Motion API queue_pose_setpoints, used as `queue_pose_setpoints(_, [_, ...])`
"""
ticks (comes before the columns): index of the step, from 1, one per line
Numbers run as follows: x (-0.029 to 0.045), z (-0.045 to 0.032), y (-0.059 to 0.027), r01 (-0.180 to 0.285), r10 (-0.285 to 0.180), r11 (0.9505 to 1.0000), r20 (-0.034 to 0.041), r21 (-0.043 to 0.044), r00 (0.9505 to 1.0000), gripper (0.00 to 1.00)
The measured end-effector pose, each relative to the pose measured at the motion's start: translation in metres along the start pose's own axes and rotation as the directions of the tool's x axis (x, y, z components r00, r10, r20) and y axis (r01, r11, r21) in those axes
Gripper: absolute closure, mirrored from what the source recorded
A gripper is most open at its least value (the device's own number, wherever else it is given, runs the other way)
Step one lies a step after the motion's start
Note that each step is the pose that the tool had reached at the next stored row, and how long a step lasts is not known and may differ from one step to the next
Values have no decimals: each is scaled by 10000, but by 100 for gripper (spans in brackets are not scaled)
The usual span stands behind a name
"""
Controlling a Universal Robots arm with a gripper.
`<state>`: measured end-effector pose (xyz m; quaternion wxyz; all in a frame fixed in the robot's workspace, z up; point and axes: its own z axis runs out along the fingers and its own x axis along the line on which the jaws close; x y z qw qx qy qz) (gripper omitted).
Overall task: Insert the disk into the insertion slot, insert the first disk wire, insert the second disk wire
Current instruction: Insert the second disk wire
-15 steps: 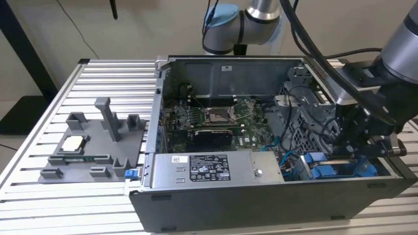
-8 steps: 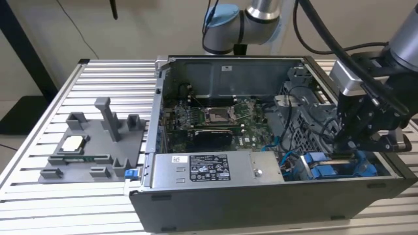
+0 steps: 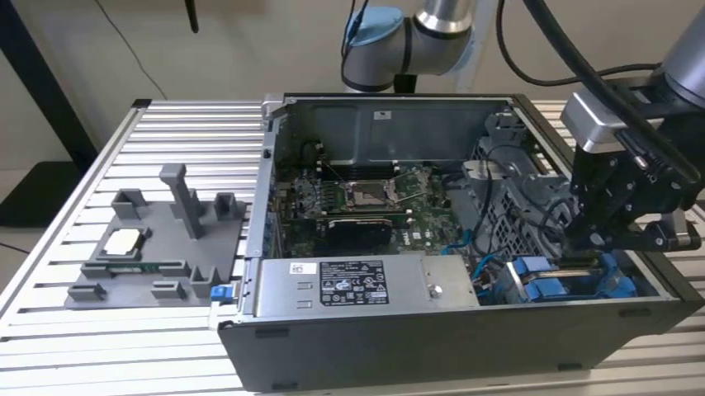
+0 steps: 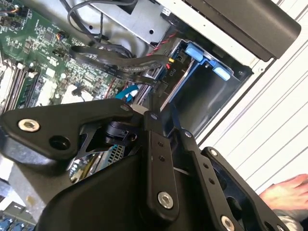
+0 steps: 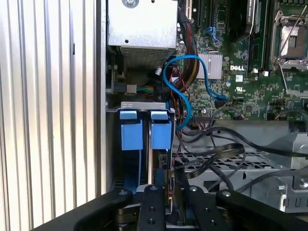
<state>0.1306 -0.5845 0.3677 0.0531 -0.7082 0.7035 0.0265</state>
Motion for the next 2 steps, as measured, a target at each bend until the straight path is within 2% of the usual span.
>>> queue_pose_setpoints(2, [0, 0, 0, 0, 0, 10000, 0, 0, 10000, 76])
